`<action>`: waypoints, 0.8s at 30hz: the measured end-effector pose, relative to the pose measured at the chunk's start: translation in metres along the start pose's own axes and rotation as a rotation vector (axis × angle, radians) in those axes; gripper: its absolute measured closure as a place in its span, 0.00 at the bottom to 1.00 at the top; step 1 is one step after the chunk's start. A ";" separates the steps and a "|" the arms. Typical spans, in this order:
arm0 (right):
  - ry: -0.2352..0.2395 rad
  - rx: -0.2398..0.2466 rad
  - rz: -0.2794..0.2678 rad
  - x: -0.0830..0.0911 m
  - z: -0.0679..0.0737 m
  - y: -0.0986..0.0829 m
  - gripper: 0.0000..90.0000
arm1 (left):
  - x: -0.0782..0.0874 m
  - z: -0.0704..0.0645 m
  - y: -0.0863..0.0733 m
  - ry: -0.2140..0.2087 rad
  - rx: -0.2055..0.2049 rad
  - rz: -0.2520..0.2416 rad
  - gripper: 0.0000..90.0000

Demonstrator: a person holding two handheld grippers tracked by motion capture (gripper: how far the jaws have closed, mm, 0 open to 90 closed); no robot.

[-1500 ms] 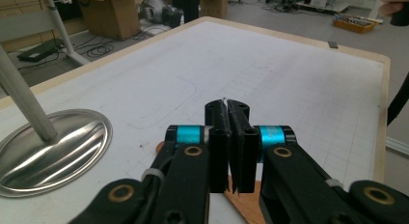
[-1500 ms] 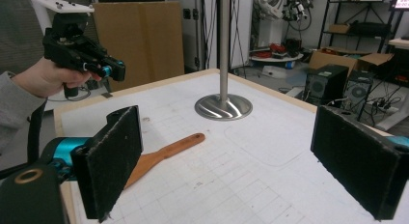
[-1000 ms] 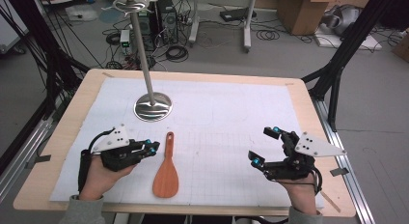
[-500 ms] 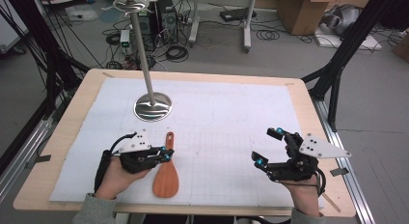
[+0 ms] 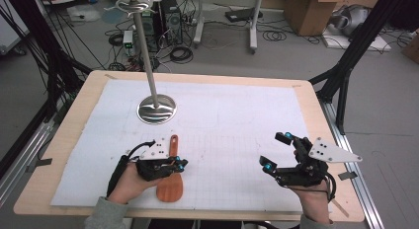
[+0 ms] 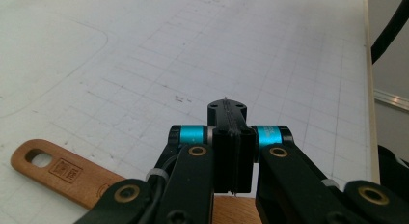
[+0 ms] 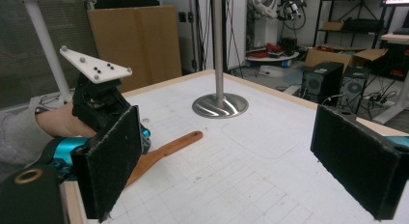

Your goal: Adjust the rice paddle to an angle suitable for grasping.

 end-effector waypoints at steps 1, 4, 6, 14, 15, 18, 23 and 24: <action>-0.001 -0.003 -0.002 0.000 0.000 0.000 0.11 | -0.002 -0.001 -0.001 -0.004 0.006 0.003 0.99; 0.001 -0.003 0.002 0.000 0.000 0.000 0.11 | -0.006 -0.002 -0.003 -0.006 0.000 0.026 0.99; 0.000 0.000 0.002 0.000 0.000 0.000 0.11 | -0.008 -0.003 -0.004 -0.011 0.000 0.034 0.99; 0.017 -0.008 0.007 -0.005 0.000 -0.002 0.11 | -0.016 -0.005 -0.014 -0.011 0.003 0.085 0.99; 0.017 -0.008 0.007 -0.005 0.000 -0.002 0.11 | -0.017 -0.005 -0.015 -0.014 0.004 0.086 0.99; 0.017 -0.006 0.008 -0.005 0.000 -0.002 0.11 | -0.018 -0.007 -0.016 -0.013 -0.004 0.094 0.99; 0.014 -0.005 0.008 -0.006 -0.001 -0.002 0.11 | -0.022 -0.013 -0.018 -0.016 -0.013 0.108 0.99; 0.014 -0.006 0.008 -0.006 -0.001 -0.003 0.11 | -0.024 -0.014 -0.018 -0.015 -0.015 0.111 0.99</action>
Point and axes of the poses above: each handheld gripper's, and its own axes: x roughly backward along the jaws, y roughly out of its top, z roughly to its left, the point moved 5 cm from there along -x, roughly forward along the jaws, and after that the axes turned 5 degrees about x, right-handed, at the moved point
